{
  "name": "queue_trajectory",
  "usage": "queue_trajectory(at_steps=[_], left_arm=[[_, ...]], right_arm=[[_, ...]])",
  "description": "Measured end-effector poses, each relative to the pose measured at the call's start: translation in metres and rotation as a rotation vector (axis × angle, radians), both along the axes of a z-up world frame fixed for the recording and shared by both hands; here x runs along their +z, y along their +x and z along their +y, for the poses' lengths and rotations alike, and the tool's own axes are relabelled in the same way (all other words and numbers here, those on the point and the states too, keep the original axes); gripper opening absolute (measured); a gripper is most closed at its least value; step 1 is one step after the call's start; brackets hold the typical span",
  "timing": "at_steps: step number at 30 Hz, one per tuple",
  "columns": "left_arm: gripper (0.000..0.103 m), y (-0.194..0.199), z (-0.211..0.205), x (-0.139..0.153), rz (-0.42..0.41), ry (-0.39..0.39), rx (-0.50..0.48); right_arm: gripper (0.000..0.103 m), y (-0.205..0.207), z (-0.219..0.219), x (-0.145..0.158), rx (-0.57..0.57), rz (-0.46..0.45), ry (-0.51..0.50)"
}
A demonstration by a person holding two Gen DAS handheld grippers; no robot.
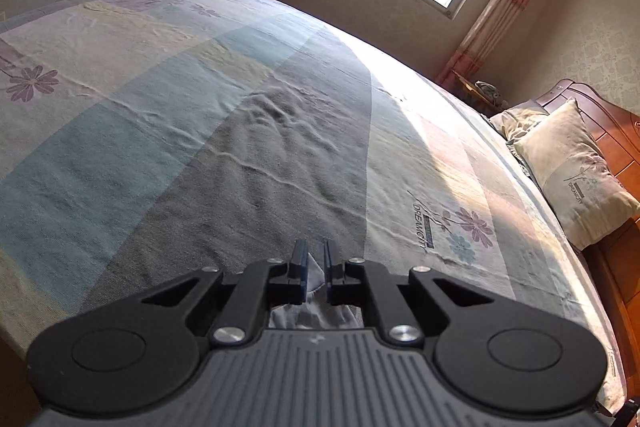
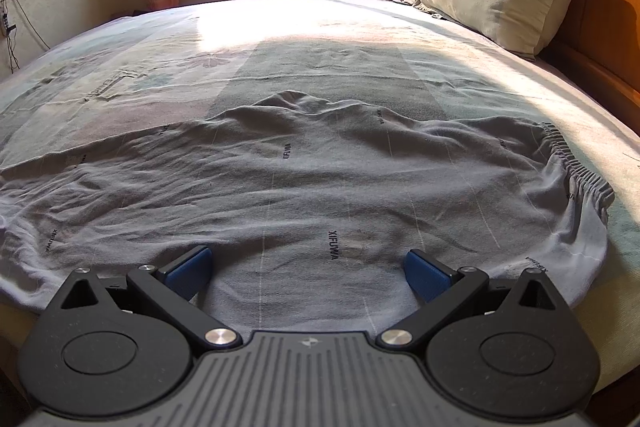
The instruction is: Fold clothes
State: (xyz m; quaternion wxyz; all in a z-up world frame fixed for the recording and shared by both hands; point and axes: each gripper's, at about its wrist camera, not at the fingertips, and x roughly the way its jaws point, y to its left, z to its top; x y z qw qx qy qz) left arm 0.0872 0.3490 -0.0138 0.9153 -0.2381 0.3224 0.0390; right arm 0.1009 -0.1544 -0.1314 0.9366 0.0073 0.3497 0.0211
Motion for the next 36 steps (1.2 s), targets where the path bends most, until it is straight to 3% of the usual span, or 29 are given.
queue_trajectory(at_steps=[1, 3, 7, 10, 12, 16, 18, 22, 27, 31, 36], left_arm=[[0.008, -0.001, -0.003, -0.003, 0.012, -0.01, -0.021], [0.021, -0.002, -0.013, -0.009, 0.053, 0.01, -0.054], [0.043, -0.009, -0.027, -0.033, 0.149, 0.006, -0.095], [0.048, -0.013, -0.025, -0.049, 0.177, -0.068, -0.096], [0.056, -0.015, -0.023, -0.056, 0.188, -0.107, -0.1], [0.068, -0.016, -0.016, -0.063, 0.191, -0.16, -0.115], [0.071, -0.017, -0.01, -0.066, 0.192, -0.192, -0.113], [0.071, -0.018, 0.002, -0.073, 0.195, -0.256, -0.11], [0.073, -0.018, 0.016, -0.081, 0.18, -0.352, -0.104], [0.075, -0.018, 0.029, -0.084, 0.128, -0.463, -0.088], [0.077, -0.022, 0.042, -0.079, 0.088, -0.497, -0.051]], right_arm=[[0.103, 0.0, 0.001, 0.0, -0.002, 0.002, -0.002], [0.103, 0.002, 0.005, 0.004, 0.013, 0.014, -0.016], [0.103, 0.006, 0.033, 0.034, 0.196, 0.026, 0.03], [0.103, 0.021, 0.07, 0.068, 0.41, 0.02, 0.148], [0.103, 0.041, 0.101, 0.081, 0.564, 0.068, 0.276], [0.103, 0.085, 0.175, 0.08, 0.797, 0.182, 0.476], [0.103, 0.103, 0.218, 0.072, 0.868, 0.224, 0.512], [0.103, 0.135, 0.289, 0.045, 0.946, 0.337, 0.538], [0.103, 0.16, 0.343, 0.007, 0.963, 0.448, 0.538], [0.103, 0.165, 0.36, 0.0, 0.978, 0.446, 0.597], [0.103, 0.157, 0.368, 0.005, 1.022, 0.421, 0.651]])
